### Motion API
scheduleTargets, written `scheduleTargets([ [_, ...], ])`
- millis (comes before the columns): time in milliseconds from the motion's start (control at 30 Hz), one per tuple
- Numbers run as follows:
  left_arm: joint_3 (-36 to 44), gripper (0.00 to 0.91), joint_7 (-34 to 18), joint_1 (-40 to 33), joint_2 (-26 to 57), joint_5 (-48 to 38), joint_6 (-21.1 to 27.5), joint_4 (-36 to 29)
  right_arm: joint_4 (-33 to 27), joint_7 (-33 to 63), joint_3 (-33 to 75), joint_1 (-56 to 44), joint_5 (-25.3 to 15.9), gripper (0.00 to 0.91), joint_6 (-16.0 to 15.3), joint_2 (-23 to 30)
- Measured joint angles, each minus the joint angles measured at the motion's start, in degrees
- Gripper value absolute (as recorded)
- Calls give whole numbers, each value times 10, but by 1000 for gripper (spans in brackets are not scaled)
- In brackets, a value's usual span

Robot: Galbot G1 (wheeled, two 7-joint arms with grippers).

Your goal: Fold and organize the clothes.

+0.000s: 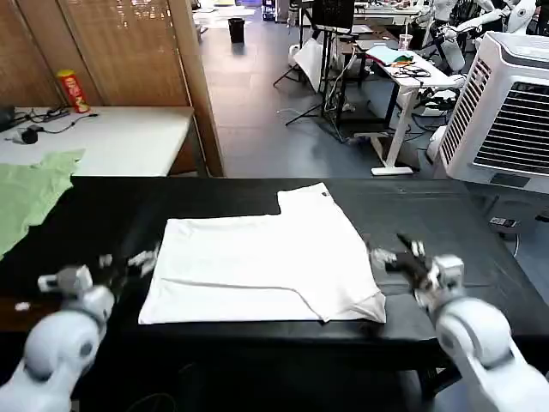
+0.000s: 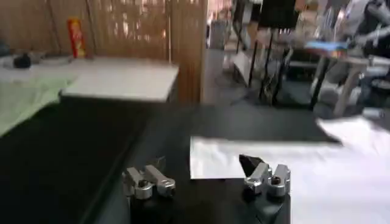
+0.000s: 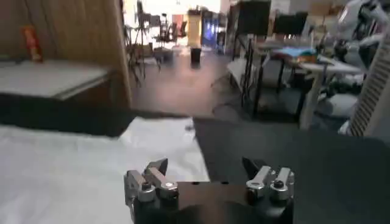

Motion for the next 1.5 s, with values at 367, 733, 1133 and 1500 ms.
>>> scheduleTargets([
  [367, 135, 878, 35, -216, -26, -2, 32, 230, -270, -30, -106, 208, -10, 878, -48, 93],
  [733, 166, 878, 52, -263, -33, 1, 55, 315, -399, -46, -139, 282, -65, 878, -53, 160],
  [1133, 166, 68, 69, -257, -39, 13, 56, 328, -450, -40, -125, 288, -80, 351, -58, 188],
  [1500, 161, 0, 71, -251, -45, 22, 49, 334, -452, -46, -104, 279, -89, 10, -46, 199],
])
